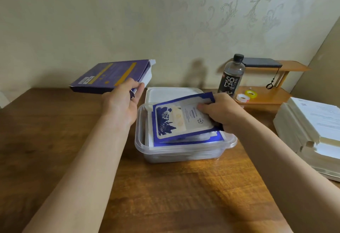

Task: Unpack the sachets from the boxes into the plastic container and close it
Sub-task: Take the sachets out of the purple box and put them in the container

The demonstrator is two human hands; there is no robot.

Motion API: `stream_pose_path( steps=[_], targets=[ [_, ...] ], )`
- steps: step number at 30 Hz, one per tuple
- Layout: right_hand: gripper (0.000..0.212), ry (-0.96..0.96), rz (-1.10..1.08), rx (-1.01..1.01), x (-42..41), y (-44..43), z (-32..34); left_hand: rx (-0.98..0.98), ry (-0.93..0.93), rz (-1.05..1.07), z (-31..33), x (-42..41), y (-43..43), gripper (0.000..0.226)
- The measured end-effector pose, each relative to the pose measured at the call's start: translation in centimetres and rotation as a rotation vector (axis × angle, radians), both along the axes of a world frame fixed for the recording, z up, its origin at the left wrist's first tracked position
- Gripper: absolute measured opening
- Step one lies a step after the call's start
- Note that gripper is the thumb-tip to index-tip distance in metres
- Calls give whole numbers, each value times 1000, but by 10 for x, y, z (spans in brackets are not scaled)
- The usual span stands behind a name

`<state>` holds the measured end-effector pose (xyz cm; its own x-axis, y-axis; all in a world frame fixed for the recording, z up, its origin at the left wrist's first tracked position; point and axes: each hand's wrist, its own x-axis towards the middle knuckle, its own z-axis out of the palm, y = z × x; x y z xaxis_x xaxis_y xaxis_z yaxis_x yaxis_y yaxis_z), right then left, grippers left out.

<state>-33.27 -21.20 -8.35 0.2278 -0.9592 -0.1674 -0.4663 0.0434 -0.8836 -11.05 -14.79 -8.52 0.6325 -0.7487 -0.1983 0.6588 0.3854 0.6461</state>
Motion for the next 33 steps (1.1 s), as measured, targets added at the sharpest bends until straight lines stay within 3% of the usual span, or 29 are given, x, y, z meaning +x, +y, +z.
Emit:
stream_pose_path(
  steps=[2, 5, 9, 11, 13, 16, 20, 28, 33],
  targets=[
    [13, 64, -9, 42, 3, -3, -4, -3, 13, -26, 1, -8, 0, 24],
    [23, 265, -2, -49, 8, -6, -8, 7, -6, -60, -3, -12, -1, 25],
    [31, 771, 55, -419, 13, 6, -13, 1, 1, -70, -3, -11, -1, 25],
    [35, 884, 56, -677, 17, 12, -15, 4, 0, -74, -3, -12, -2, 24],
    [42, 816, 220, -818, 25, 12, -15, 3, -1, -84, -3, -15, -1, 24],
    [56, 662, 563, -680, 37, 9, -17, 0, -14, -101, -2, -20, 1, 25],
    [71, 608, 774, -562, 39, 1, -31, 1, -22, -125, -2, -23, 2, 26],
    [79, 702, 906, -562, 39, -4, -39, 27, -65, -140, -7, -30, -1, 39],
    [79, 790, 938, -572, 40, -3, -40, 27, -93, -150, -10, -33, -1, 34]
  ],
)
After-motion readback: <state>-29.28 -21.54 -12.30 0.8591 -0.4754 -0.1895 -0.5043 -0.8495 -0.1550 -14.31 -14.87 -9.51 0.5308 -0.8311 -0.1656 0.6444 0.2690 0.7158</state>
